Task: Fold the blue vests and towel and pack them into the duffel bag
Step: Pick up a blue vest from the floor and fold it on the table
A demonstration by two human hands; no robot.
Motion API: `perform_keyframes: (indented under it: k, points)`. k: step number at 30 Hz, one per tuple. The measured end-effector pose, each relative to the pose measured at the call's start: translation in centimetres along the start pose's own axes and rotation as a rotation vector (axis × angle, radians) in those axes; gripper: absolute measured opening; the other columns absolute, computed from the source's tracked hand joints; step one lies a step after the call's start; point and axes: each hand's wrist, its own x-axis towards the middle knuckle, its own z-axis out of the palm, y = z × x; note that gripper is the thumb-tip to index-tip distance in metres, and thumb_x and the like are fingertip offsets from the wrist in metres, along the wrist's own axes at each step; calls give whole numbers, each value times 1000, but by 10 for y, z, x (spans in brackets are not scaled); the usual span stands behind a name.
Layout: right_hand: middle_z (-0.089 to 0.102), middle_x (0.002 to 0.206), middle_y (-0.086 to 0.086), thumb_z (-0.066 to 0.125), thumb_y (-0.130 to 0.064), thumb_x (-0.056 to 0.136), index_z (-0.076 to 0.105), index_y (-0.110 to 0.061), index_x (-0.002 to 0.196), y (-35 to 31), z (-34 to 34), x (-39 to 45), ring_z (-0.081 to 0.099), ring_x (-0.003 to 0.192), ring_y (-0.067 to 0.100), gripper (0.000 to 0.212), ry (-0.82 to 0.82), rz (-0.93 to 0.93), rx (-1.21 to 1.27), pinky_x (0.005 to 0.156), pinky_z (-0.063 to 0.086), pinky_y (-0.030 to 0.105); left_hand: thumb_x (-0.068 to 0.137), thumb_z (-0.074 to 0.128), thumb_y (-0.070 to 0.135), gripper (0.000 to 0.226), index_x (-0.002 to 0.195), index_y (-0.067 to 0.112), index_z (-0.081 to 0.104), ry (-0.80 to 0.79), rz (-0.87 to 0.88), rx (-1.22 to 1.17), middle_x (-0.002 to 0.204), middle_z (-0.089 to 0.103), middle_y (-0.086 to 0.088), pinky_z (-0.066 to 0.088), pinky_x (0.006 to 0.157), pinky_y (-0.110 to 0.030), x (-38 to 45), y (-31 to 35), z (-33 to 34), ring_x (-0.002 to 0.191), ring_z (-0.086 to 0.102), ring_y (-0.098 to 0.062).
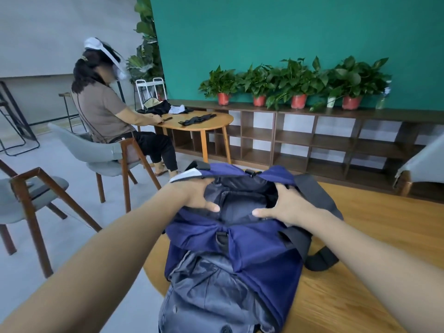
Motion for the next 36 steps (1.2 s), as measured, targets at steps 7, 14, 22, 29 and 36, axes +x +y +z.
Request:
perform_keyframes:
  k: [7, 14, 22, 29, 36]
  points:
    - [44, 152, -6, 82, -53, 76, 28, -24, 154, 6, 40, -3, 46, 137, 18, 99, -20, -83, 157, 111, 40, 36, 83, 66, 63, 82, 153, 36, 33, 220, 71, -269, 153, 46, 7, 38, 112, -40, -7, 7, 40, 137, 45, -21]
    - [40, 152, 2, 74, -56, 83, 32, -20, 154, -4, 26, -30, 45, 136, 19, 90, 12, -126, 71, 108, 39, 30, 85, 65, 65, 84, 153, 26, 36, 213, 24, -264, 154, 44, -1, 39, 113, -45, -20, 31, 35, 142, 40, -25]
    - [54, 129, -13, 72, -56, 84, 54, -27, 135, 17, 4, -111, 50, 119, 3, 61, 115, -279, 44, 102, 40, 23, 93, 60, 56, 60, 145, 29, 47, 386, 103, -303, 141, 56, 6, 46, 102, -36, -70, 106, 30, 131, 50, -14]
    - [56, 128, -13, 70, -54, 88, 57, -27, 131, 93, -35, -206, 51, 120, 2, 52, 223, -210, 38, 89, 38, 12, 95, 61, 36, 27, 121, 26, 59, 661, 213, -402, 97, 59, 13, 51, 72, -30, -121, 219, 41, 88, 61, -9]
    - [59, 129, -12, 67, -63, 85, 57, -27, 133, 194, -67, -326, 53, 116, 0, 61, 289, -29, 15, 83, 39, 10, 93, 61, 44, 35, 126, 32, 56, 593, 463, -374, 108, 58, 17, 53, 79, -32, -154, 358, 80, 95, 59, -5]
